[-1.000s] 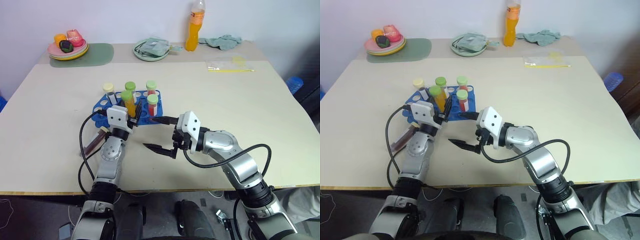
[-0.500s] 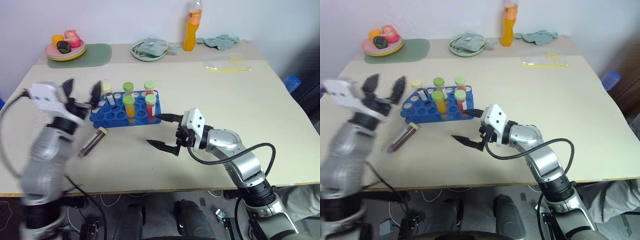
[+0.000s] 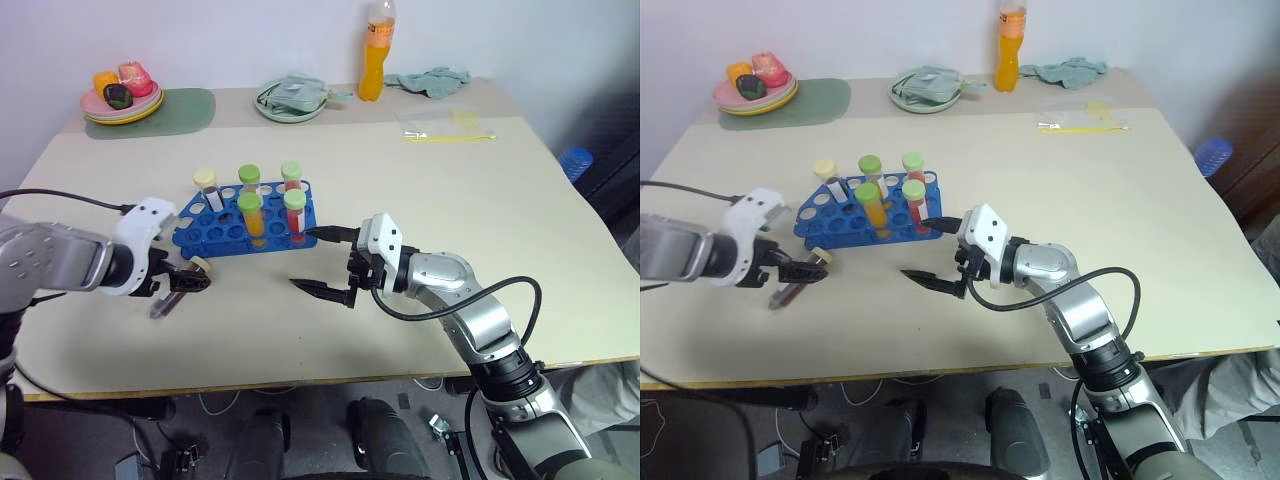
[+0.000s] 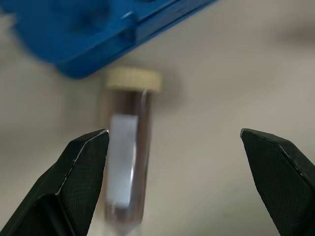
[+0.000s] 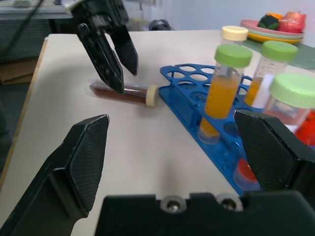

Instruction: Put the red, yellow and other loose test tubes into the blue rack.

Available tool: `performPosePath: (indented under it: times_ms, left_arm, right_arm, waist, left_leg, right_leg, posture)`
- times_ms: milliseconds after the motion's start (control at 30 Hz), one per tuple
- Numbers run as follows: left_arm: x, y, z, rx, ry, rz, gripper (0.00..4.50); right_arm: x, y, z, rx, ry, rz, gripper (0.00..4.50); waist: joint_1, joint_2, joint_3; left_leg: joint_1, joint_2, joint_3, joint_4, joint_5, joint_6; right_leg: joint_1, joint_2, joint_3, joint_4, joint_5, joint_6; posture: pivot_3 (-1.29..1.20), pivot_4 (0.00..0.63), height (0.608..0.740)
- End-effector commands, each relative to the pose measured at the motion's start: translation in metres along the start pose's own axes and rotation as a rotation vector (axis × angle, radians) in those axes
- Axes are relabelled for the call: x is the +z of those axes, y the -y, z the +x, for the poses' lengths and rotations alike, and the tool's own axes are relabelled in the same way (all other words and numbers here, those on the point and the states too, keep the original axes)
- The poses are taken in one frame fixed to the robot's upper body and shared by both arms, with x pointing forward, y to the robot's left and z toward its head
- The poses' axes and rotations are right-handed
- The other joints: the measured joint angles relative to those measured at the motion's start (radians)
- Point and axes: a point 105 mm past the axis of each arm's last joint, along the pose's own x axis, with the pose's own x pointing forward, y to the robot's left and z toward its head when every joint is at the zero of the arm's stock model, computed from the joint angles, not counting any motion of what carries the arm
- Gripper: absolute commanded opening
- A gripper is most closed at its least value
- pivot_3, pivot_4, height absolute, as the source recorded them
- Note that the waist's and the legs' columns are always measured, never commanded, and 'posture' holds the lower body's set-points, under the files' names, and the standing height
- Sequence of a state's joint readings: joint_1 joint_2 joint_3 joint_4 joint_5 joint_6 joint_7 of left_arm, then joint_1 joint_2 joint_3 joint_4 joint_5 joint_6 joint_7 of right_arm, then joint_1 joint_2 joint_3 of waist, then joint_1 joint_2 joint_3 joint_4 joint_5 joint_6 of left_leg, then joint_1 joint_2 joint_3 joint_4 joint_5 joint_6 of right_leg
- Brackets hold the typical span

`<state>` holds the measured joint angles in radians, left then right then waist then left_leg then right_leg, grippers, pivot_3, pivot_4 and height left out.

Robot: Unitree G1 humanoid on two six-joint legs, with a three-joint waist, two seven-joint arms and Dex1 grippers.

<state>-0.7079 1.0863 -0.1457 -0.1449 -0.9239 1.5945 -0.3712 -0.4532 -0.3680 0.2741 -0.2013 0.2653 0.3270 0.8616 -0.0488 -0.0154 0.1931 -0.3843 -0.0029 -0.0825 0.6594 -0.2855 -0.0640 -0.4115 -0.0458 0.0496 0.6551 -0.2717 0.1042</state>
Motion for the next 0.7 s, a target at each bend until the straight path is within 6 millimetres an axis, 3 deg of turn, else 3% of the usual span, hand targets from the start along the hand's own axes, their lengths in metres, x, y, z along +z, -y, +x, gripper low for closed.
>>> performPosePath:
  times_ms: [33, 167, 200, 267, 433, 467, 600, 700]
  left_arm:
    - [-0.006, -0.017, 0.010, 0.065, -0.076, 0.002, 4.38]
    - [-0.003, -0.018, 0.019, 0.049, -0.098, 0.025, 4.38]
    - [-0.003, -0.019, 0.021, 0.051, -0.104, 0.030, 4.16]
    - [-0.005, -0.020, 0.025, 0.044, -0.122, 0.034, 3.56]
    - [-0.014, -0.018, 0.020, 0.010, -0.132, 0.097, 1.01]
    - [-0.016, -0.015, 0.016, -0.014, -0.130, 0.118, 0.75]
    - [-0.025, -0.007, -0.013, -0.097, -0.069, 0.246, 0.75]
    - [-0.003, 0.002, -0.031, -0.125, 0.240, 0.426, 0.75]
  right_arm:
    - [0.010, -0.001, -0.003, -0.014, 0.027, -0.040, 4.50]
    - [0.007, -0.004, -0.005, -0.033, 0.019, -0.032, 4.50]
    - [0.007, -0.004, -0.005, -0.035, 0.020, -0.031, 4.50]
    - [0.008, -0.006, -0.004, -0.036, 0.024, -0.028, 4.50]
    - [0.009, -0.008, -0.003, -0.033, 0.027, -0.027, 4.50]
    - [0.009, -0.008, -0.004, -0.032, 0.026, -0.029, 4.50]
    - [0.009, -0.006, -0.005, -0.029, 0.022, -0.034, 4.50]
    - [0.009, -0.006, -0.005, -0.022, 0.021, -0.036, 4.50]
  waist:
    - [0.000, 0.000, 0.000]
    - [0.005, 0.000, 0.000]
    - [0.007, 0.000, 0.000]
    - [0.007, 0.000, 0.000]
    - [0.004, 0.000, 0.000]
    - [0.002, 0.000, 0.000]
    - [-0.002, -0.001, 0.000]
    - [0.007, 0.000, 0.001]
  left_leg:
    - [0.000, 0.000, 0.000, -0.001, 0.000, 0.000]
    - [-0.005, 0.000, 0.000, 0.000, 0.000, 0.000]
    - [-0.006, 0.000, 0.000, 0.001, 0.000, 0.000]
    - [-0.006, 0.000, 0.000, 0.002, 0.000, 0.000]
    - [-0.006, 0.000, 0.000, 0.002, 0.000, 0.000]
    - [-0.006, 0.000, 0.000, 0.002, 0.000, 0.000]
    - [-0.008, 0.001, 0.002, 0.001, 0.000, 0.000]
    - [-0.008, 0.001, 0.003, 0.001, 0.000, 0.000]
  right_leg:
    - [-0.001, 0.000, 0.000, 0.000, 0.000, 0.000]
    - [-0.004, 0.000, 0.000, 0.000, 0.000, 0.000]
    - [-0.005, 0.000, 0.000, 0.000, 0.000, 0.000]
    - [-0.005, 0.000, 0.000, 0.000, 0.000, 0.000]
    - [-0.005, 0.000, 0.000, 0.001, 0.000, 0.000]
    - [-0.005, 0.000, 0.000, 0.001, 0.000, 0.000]
    - [-0.010, 0.000, 0.002, 0.003, 0.000, 0.000]
    - [-0.011, -0.001, 0.002, 0.005, -0.001, -0.001]
  posture:
    - [0.00, 0.150, 0.740]
    - [0.00, 0.150, 0.740]
    - [0.00, 0.150, 0.740]
    - [0.00, 0.150, 0.740]
    - [0.00, 0.150, 0.740]
    - [0.00, 0.150, 0.740]
    - [0.00, 0.150, 0.740]
    - [0.00, 0.150, 0.740]
